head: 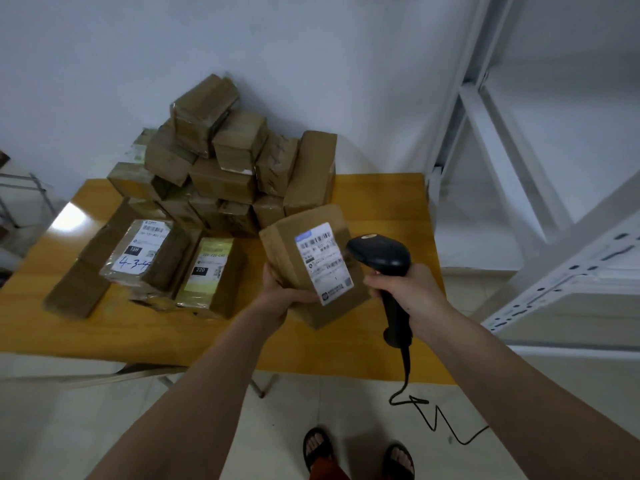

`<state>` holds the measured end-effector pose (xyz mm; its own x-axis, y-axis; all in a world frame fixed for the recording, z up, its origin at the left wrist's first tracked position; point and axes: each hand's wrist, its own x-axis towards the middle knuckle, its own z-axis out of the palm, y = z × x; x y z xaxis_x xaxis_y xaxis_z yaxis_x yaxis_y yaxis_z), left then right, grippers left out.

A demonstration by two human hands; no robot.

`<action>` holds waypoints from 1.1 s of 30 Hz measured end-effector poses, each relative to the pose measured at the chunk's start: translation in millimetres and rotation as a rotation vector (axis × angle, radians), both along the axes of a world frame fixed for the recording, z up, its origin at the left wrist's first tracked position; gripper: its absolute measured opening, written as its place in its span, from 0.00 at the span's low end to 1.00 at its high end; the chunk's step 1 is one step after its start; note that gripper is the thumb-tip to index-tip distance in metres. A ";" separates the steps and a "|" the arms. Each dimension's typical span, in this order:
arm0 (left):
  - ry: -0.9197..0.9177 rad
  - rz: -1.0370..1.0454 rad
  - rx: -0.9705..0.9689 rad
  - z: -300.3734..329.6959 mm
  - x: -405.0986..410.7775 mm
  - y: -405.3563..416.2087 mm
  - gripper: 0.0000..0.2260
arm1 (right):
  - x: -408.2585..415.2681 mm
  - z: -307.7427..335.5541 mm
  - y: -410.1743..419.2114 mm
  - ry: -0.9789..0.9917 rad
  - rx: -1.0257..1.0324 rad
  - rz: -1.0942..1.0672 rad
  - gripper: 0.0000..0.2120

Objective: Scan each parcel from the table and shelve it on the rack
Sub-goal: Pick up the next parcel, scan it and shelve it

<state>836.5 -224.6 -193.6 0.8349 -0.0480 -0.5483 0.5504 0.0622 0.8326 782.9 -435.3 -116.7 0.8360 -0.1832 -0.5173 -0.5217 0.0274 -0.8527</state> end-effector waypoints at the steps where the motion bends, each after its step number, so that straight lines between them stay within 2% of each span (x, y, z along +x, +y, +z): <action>1: -0.011 0.003 -0.041 6.0 3.2 3.3 0.55 | -0.8 5.9 1.4 -0.036 -0.024 0.017 0.03; 6: -0.072 -0.010 -0.081 35.3 16.8 18.9 0.54 | -13.6 29.3 11.4 -0.202 -0.104 0.141 0.09; 15: -0.170 0.002 -0.016 58.3 26.6 27.5 0.53 | -25.3 52.8 18.2 -0.303 -0.068 0.181 0.10; 26: -0.189 -0.034 0.005 62.8 35.3 36.6 0.53 | -20.5 57.4 27.0 -0.299 -0.025 0.163 0.08; 33: -0.210 -0.148 0.063 55.3 39.5 38.3 0.52 | -17.1 50.6 37.1 -0.313 -0.030 0.135 0.09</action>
